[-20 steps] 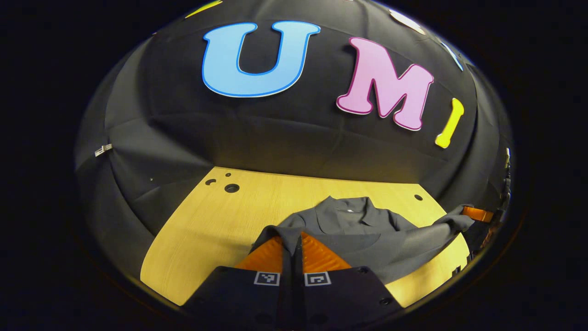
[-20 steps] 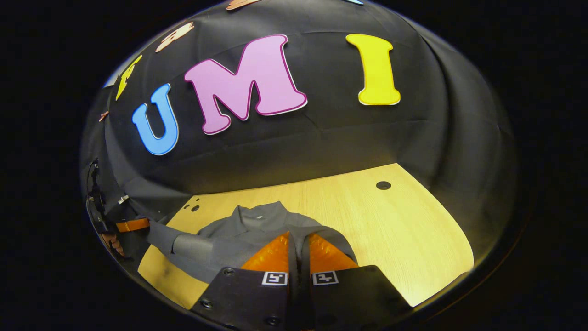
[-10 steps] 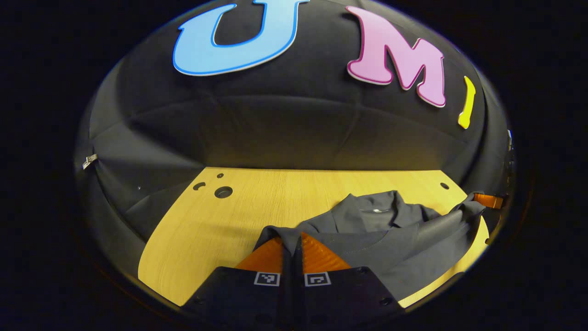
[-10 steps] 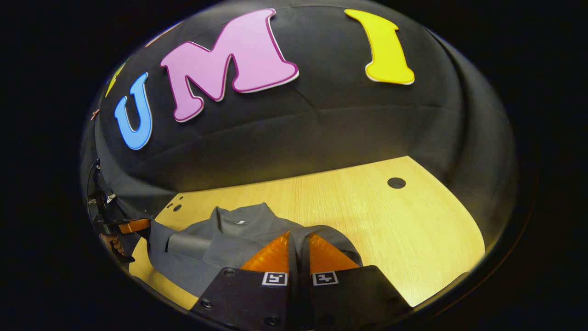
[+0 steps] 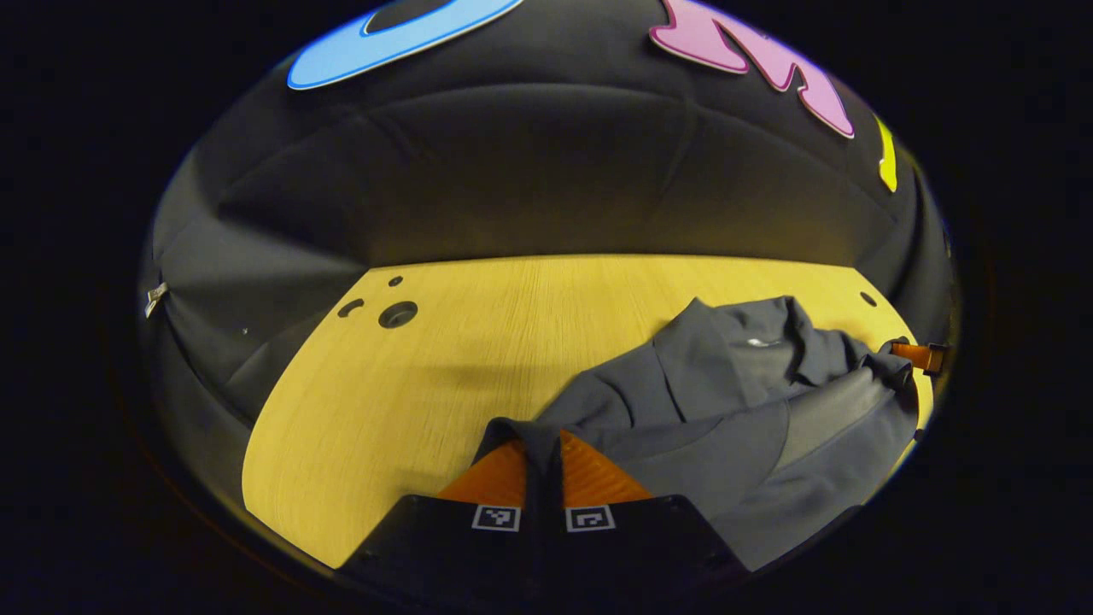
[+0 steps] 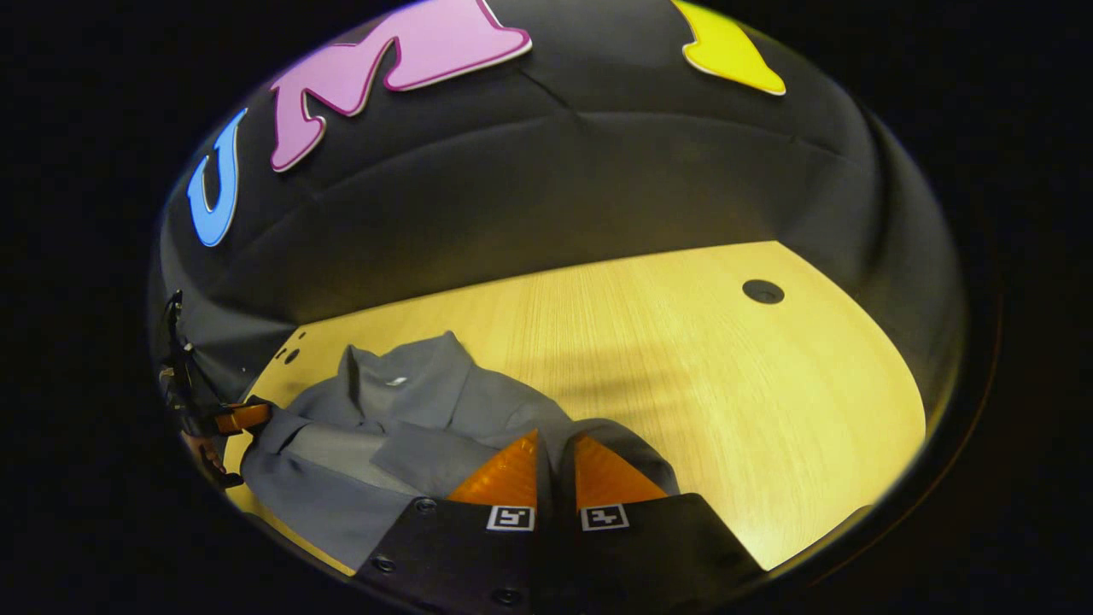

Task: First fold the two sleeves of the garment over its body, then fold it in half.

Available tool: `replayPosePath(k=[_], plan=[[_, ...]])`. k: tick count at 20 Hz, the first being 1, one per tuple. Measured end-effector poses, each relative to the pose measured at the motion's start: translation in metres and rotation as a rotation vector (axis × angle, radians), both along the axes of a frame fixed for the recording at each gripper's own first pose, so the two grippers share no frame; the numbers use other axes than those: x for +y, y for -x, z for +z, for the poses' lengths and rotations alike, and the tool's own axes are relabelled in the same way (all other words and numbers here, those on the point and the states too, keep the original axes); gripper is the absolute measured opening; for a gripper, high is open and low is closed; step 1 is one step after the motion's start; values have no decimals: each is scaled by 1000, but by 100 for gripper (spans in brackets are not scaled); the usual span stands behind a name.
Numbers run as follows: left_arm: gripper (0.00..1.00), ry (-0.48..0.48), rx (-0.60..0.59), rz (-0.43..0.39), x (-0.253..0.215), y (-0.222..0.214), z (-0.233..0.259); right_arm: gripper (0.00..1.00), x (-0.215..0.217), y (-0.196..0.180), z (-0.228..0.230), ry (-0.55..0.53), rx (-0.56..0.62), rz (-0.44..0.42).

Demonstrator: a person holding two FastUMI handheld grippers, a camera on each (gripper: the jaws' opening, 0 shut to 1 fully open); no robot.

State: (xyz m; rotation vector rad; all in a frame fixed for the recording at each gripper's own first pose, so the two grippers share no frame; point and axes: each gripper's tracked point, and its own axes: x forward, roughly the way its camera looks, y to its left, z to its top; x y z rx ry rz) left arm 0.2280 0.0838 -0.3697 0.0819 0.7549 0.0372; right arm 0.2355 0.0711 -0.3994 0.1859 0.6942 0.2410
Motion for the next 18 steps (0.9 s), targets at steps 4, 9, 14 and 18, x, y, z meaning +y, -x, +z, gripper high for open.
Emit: replayPosePath(k=[4, 9, 14, 18], plan=[[5, -3, 40, 6, -1, 0, -18, 5, 1, 1, -15, 18, 23, 20], [10, -10, 37, 6, 1, -1, -22, 29, -4, 2, -22, 17, 56, -6], [46, -71, 21, 38, 14, 3, -10, 39, -15, 4, -7, 81, 13, -15], [69, -32, -19, 41, 10, 10, 6, 71, -20, 8, 11, 78, -11, -20]])
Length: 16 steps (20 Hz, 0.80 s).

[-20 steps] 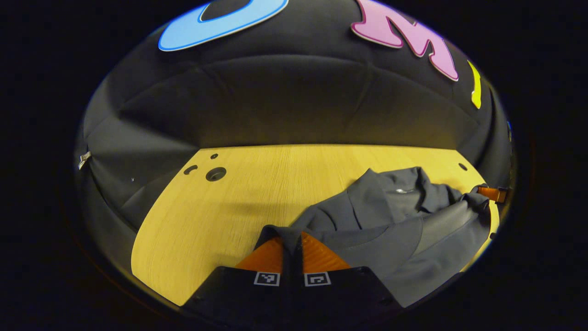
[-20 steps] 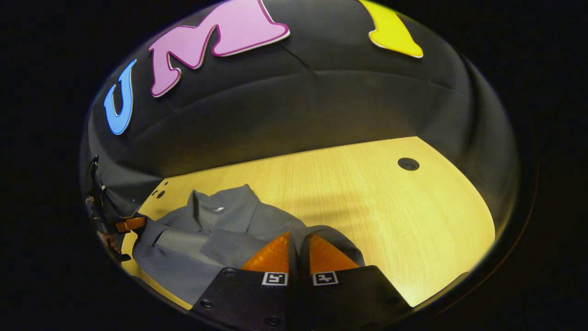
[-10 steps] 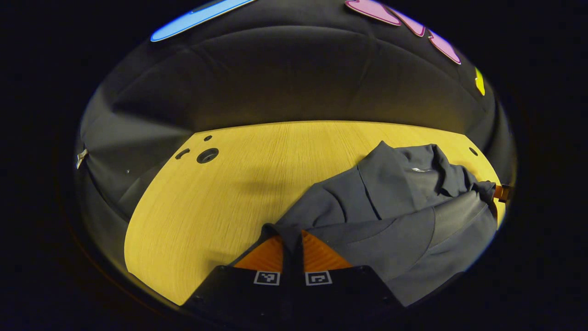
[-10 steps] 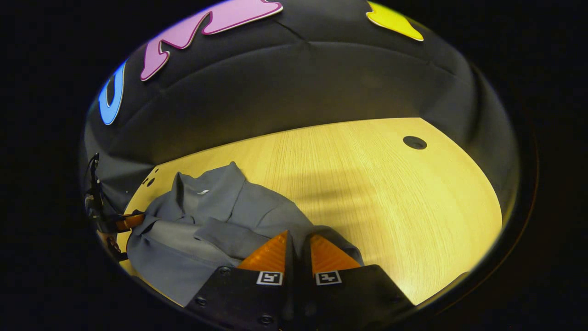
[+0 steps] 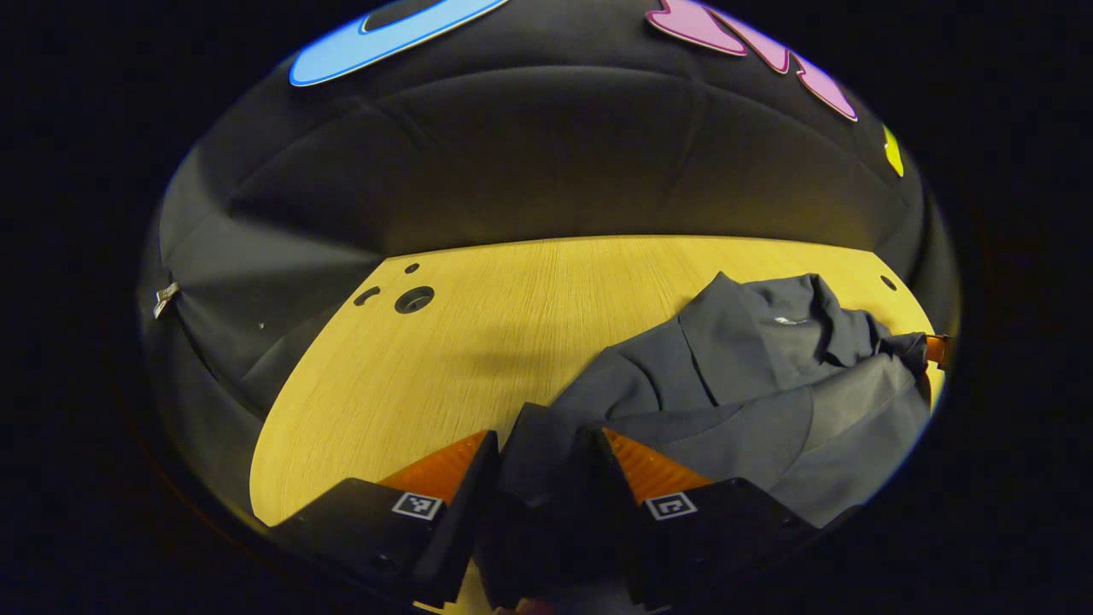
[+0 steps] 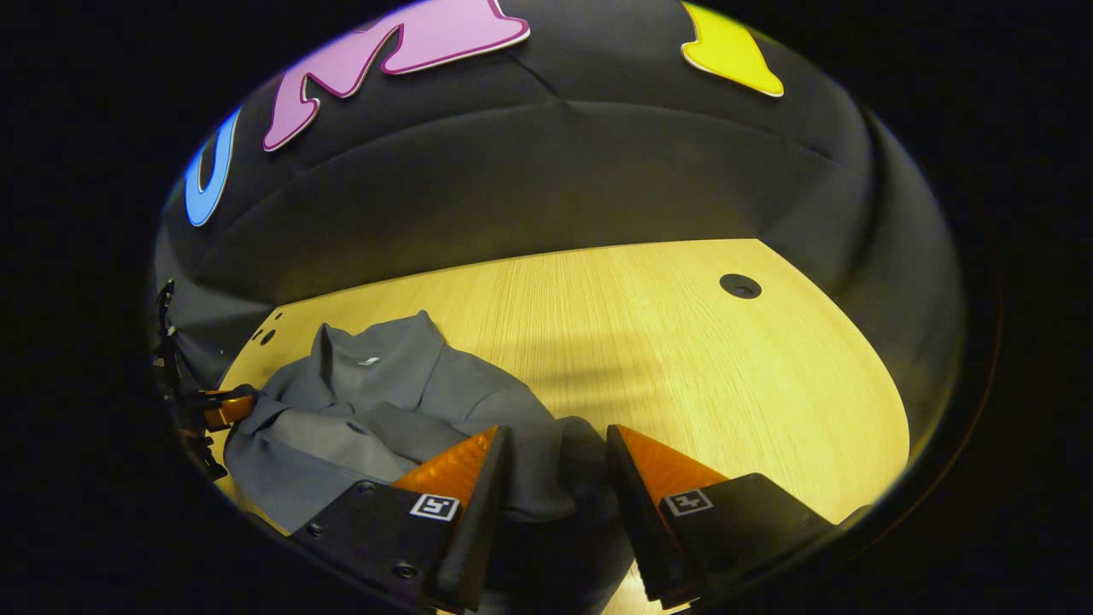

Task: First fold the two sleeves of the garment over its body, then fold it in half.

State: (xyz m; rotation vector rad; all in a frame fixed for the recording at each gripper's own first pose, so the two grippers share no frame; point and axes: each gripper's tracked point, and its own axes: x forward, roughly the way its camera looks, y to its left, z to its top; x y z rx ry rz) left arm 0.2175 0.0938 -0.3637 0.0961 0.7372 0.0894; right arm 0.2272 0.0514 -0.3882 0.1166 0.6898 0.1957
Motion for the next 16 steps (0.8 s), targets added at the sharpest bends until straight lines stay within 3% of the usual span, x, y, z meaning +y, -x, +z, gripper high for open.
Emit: replayPosePath(k=[1, 2, 3, 9, 16], plan=[[77, 11, -10, -5, -3, 2, 6, 72, -1, 1, 7, 0, -12, 0], [79, 17, -23, -9, -4, 5, 13, 60, -3, 5, 16, -2, -24, 0], [82, 15, -38, -14, -5, 8, 20, 74, -4, 7, 24, -2, -36, 0], [88, 9, -154, -69, -17, 35, 85, 75, -13, 36, 78, -8, -120, 37], [88, 86, -213, -94, -38, 113, 141, 76, 1, 113, 138, -82, -164, 99]])
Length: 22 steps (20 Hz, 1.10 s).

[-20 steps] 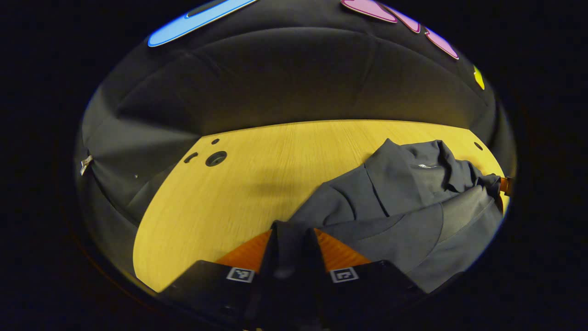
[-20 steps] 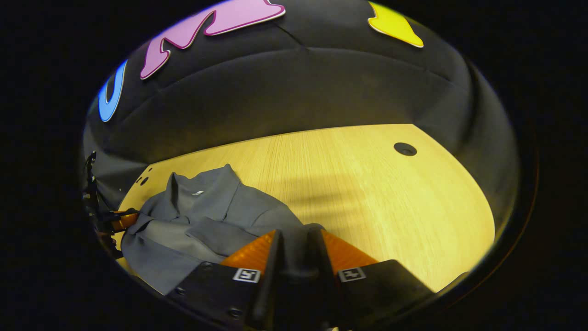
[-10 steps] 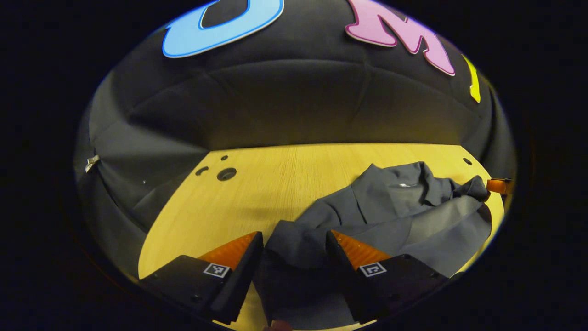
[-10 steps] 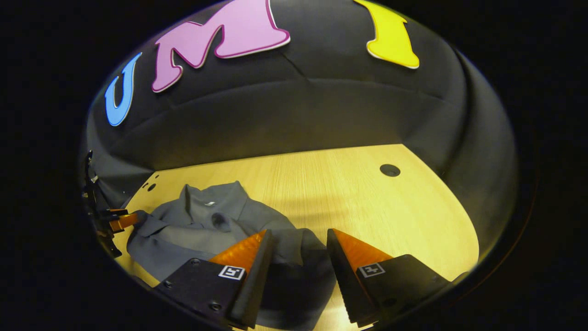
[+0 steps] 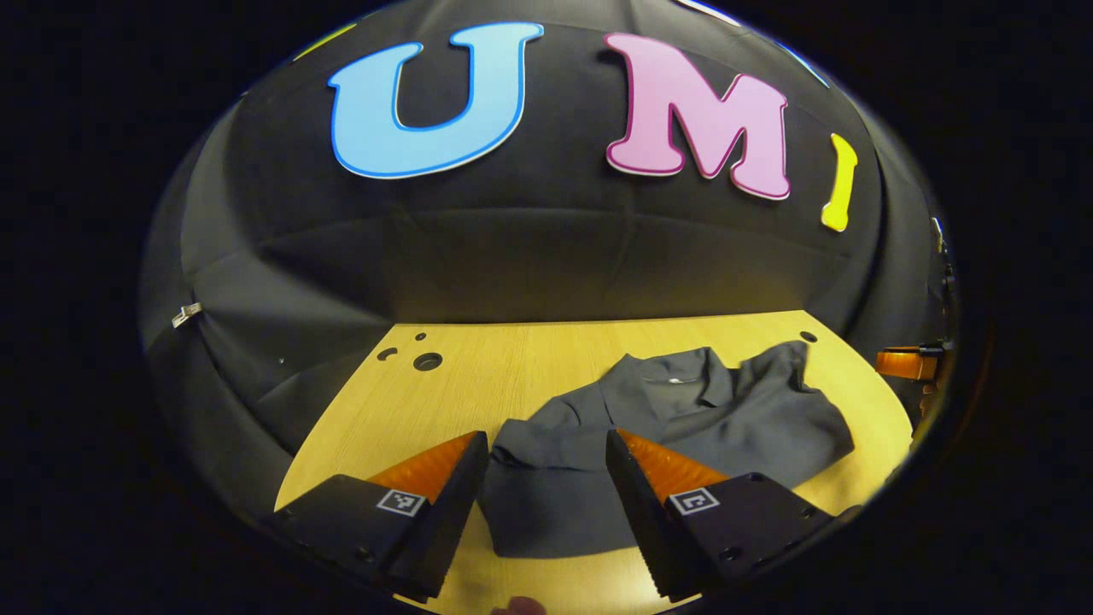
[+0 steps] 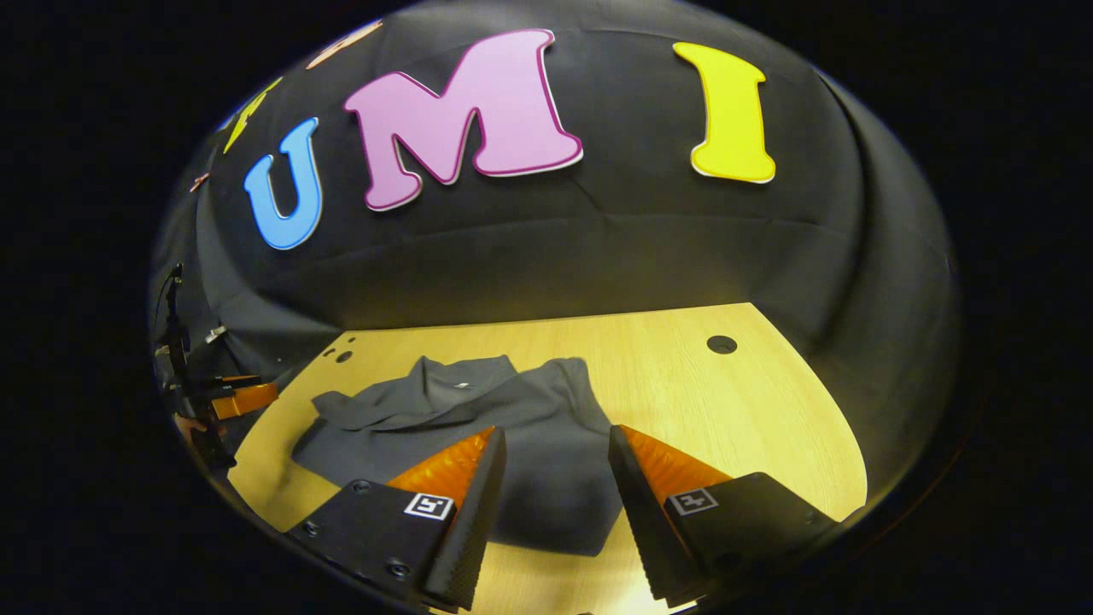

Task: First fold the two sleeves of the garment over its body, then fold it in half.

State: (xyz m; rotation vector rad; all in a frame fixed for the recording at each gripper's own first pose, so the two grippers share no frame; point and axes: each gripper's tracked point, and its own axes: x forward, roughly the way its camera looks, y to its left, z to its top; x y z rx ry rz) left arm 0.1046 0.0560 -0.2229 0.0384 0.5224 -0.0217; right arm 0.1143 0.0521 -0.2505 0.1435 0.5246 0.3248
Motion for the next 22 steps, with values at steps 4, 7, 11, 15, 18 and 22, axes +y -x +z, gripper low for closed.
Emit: replayPosePath(k=[4, 7, 11, 15, 18, 22], plan=[[88, 24, 5, -7, -3, 51, 15, 76, 11, 40, 19, -15, 2, 43], [88, 51, 13, -6, -2, 85, 25, 76, 17, 66, 32, -28, 4, 58], [88, 82, 26, 4, -6, 125, 26, 76, 31, 100, 38, -56, 20, 78], [88, 117, 57, 30, -17, 163, 21, 76, 46, 134, 29, -67, 88, 128], [88, 114, 60, 50, -18, 179, 18, 76, 50, 149, 19, -63, 148, 148], [88, 113, 83, 58, -15, 192, 13, 77, 51, 152, 15, -56, 177, 145]])
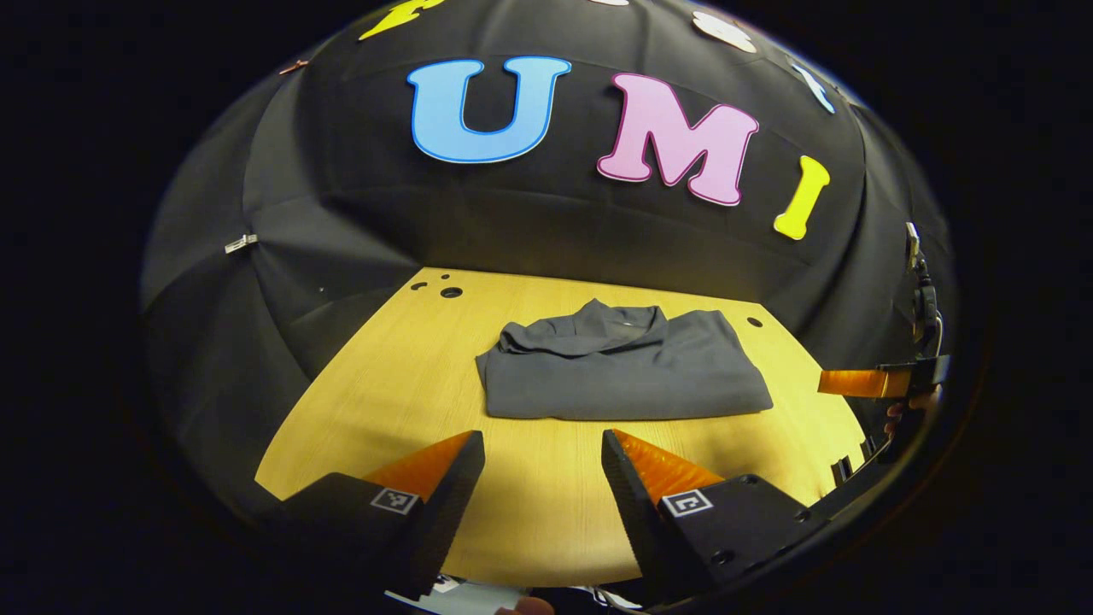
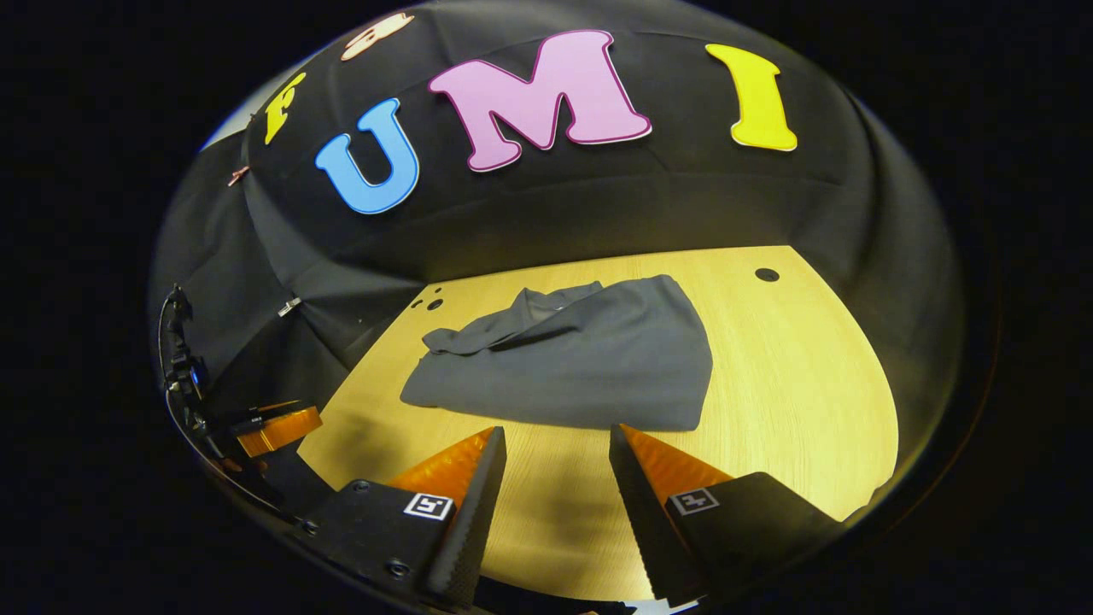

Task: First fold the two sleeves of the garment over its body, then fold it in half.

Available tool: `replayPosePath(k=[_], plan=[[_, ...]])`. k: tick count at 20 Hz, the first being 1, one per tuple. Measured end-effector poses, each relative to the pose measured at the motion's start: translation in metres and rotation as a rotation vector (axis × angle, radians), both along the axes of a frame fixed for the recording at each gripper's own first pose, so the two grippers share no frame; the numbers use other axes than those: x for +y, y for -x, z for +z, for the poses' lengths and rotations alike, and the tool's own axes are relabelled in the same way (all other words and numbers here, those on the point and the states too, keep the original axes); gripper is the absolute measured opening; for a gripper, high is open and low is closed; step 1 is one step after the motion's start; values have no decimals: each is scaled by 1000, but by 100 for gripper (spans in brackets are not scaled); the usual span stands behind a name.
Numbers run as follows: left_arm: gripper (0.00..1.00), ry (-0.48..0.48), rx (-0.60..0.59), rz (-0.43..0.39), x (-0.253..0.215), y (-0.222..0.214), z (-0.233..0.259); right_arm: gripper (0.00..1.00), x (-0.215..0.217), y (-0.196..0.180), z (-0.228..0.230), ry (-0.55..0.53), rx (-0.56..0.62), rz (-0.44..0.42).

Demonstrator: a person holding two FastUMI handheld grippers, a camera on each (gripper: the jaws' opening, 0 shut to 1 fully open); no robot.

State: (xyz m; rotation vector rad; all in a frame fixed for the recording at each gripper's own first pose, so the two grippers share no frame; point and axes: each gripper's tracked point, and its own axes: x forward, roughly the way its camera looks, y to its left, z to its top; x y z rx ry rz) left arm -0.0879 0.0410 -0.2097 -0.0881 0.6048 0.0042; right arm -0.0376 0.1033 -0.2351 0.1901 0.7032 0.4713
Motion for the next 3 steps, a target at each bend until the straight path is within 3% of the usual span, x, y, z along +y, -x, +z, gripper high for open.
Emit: replayPosePath(k=[3], plan=[[88, -5, 12, -12, 1, 8, -3, 77, 4, 0, 3, 4, -9, -13]])
